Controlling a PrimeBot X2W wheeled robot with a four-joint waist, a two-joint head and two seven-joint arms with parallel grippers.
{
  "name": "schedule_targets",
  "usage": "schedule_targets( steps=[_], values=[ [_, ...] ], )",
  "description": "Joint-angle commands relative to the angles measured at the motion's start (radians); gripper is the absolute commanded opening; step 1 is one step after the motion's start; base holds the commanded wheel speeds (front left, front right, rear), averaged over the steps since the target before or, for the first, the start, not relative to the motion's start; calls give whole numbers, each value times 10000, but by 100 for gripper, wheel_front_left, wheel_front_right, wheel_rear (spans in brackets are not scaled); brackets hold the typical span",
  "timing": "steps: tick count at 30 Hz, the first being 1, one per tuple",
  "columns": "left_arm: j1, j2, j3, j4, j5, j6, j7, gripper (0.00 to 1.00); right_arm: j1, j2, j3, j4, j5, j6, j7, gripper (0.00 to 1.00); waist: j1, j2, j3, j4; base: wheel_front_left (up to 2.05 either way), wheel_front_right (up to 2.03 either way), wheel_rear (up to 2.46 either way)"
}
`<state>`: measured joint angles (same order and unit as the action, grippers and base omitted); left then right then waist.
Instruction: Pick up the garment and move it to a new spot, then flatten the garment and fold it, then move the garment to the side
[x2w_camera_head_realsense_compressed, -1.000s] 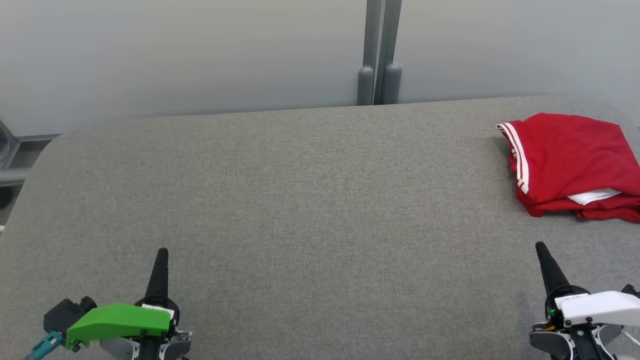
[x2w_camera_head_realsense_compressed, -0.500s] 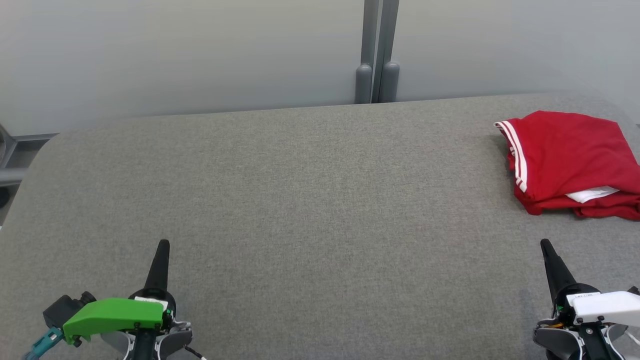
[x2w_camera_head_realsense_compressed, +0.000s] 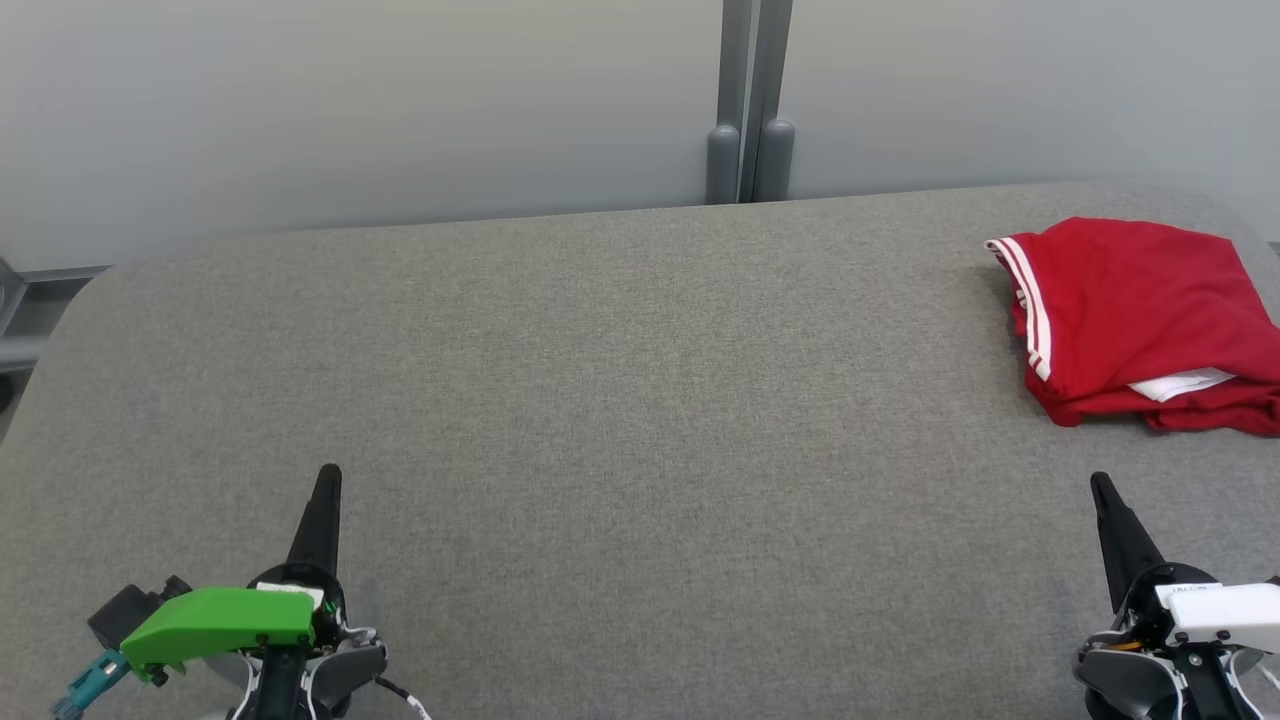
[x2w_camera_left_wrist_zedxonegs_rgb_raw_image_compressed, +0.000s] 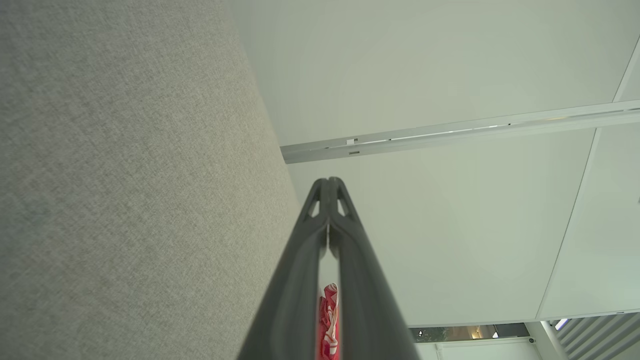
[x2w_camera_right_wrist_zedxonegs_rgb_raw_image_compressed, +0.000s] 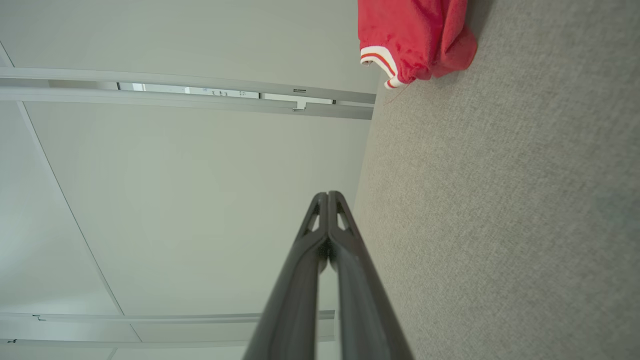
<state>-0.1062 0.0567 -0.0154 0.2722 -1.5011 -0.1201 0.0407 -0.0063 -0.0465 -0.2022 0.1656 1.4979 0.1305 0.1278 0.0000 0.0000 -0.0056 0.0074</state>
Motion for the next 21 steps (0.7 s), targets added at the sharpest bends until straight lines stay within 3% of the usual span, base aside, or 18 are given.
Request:
schedule_targets(
  steps=[1, 21],
  values=[
    [-206, 6, 49, -55, -195, -62, 50, 0, -100, -55, -42, -85, 195, 4, 61, 0, 0, 0, 4, -4, 0, 0, 0],
    [-343, -74, 130, -93, -1275, -135, 332, 0, -93, -58, -213, -164, 1264, 4, 278, 0, 0, 0, 65, -75, 0, 0, 0]
  ],
)
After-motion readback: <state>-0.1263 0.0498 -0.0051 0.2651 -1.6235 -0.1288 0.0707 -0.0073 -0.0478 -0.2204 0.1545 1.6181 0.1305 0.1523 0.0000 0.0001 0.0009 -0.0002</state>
